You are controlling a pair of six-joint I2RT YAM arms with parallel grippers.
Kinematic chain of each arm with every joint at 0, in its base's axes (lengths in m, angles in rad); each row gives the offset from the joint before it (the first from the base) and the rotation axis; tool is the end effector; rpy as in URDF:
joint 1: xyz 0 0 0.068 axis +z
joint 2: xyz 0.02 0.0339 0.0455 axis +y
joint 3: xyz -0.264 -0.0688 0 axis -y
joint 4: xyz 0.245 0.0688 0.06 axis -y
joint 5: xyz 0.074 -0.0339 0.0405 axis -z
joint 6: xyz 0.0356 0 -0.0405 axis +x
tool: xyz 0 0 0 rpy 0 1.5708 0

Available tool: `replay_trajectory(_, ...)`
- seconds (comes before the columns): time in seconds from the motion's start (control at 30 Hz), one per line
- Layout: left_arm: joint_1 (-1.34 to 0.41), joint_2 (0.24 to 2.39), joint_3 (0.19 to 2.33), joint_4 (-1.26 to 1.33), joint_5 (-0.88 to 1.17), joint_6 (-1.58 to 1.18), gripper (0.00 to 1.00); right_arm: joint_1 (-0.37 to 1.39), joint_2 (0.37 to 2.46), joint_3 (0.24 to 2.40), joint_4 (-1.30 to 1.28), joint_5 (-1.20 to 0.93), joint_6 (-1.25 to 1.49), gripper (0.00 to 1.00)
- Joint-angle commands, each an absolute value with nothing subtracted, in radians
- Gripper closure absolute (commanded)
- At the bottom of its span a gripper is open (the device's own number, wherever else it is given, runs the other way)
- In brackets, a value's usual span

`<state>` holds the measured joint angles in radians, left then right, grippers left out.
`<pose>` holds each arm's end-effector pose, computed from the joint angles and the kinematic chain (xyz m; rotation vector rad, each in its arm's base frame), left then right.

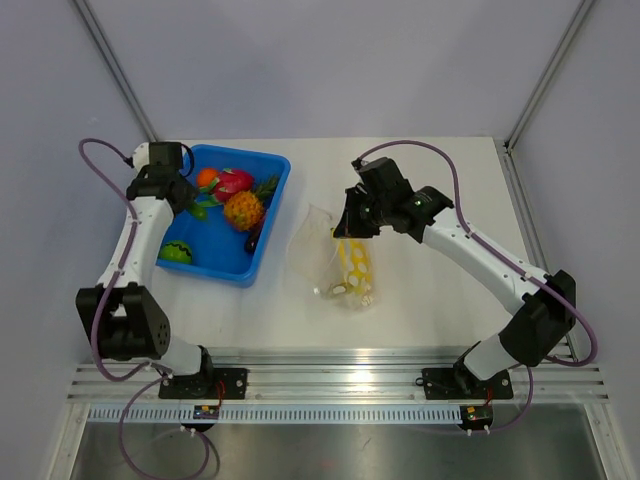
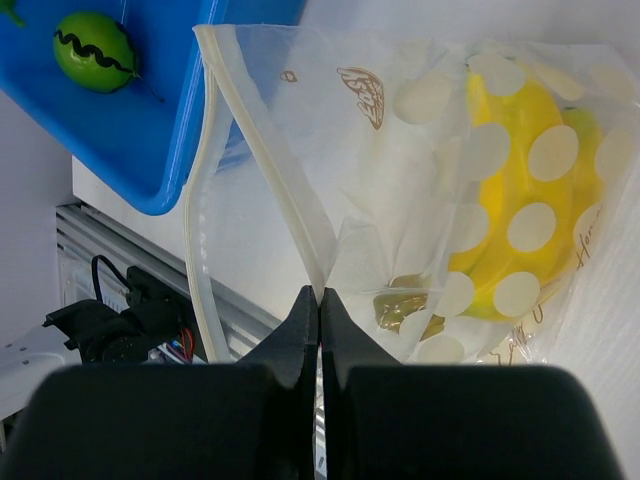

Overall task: Place the food in the zip-top bag and seal the zipper
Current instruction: Pick up the fake vegetable from the bin.

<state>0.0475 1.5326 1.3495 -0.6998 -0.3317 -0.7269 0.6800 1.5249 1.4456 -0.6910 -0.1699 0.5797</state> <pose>0.3292 0.0273 0.3085 -1.0341 2.1567 0.0919 0.2568 0.2154 0.3417 -0.2132 2.4682 0.7874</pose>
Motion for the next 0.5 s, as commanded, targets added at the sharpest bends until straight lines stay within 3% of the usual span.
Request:
replay_trajectory(0.0,0.038,1.441,1.393,-0.693,-0.376,-0.625,0.96,0.693,1.485,1.437,-0.646,-0.179,0.591,1.0)
replay_trajectory(0.03,0.035,1.409,1.4,-0.702,-0.374,-0.609,1.0,0.695,1.486,1.436,-0.644,-0.183,0.594,1.0)
replay_trajectory(0.13,0.008,1.362,1.425,-0.709,-0.322,-0.536,1.0,0.698,1.496,1.439,-0.641,-0.183,0.6,1.0)
replay_trajectory(0.3,-0.104,1.188,1.333,-0.546,-0.06,-0.448,1.0,0.701,1.512,1.453,-0.624,-0.187,0.614,1.0)
replay_trajectory(0.47,-0.311,1.069,1.204,-0.394,-0.115,-0.5,1.0,0.7,1.532,1.463,-0.603,-0.186,0.646,1.0)
